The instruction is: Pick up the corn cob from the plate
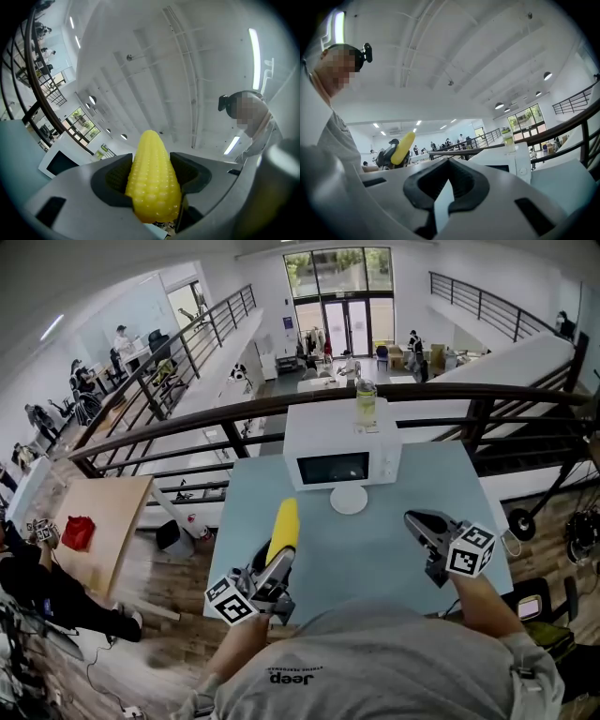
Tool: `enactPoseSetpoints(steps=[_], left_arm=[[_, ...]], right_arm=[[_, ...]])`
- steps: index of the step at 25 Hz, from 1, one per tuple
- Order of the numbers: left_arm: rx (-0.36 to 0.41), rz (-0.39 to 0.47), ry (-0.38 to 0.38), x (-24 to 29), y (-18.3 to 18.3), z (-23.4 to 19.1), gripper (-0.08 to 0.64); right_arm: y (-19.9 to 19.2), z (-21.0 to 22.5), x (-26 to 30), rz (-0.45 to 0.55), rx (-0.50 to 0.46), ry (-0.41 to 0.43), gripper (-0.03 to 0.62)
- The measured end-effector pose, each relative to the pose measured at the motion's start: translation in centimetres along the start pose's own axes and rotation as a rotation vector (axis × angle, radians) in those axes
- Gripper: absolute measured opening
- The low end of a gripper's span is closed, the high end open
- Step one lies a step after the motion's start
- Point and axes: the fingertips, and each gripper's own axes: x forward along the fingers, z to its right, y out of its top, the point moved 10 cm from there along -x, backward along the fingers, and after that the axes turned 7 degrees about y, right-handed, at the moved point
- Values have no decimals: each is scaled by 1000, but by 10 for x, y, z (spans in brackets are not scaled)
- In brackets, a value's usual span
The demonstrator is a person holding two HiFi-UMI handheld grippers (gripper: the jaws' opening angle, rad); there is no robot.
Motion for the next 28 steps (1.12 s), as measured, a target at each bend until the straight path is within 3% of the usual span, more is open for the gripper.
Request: enactPoseSetpoints(steps=[7, 28], left_arm=[[-1, 9, 3, -7, 7, 0, 264], [-4, 11, -6, -9, 6, 4, 264]], right_arm=[[3, -9, 7, -44, -62, -16, 9], [2, -12, 5, -64, -65, -13, 9]])
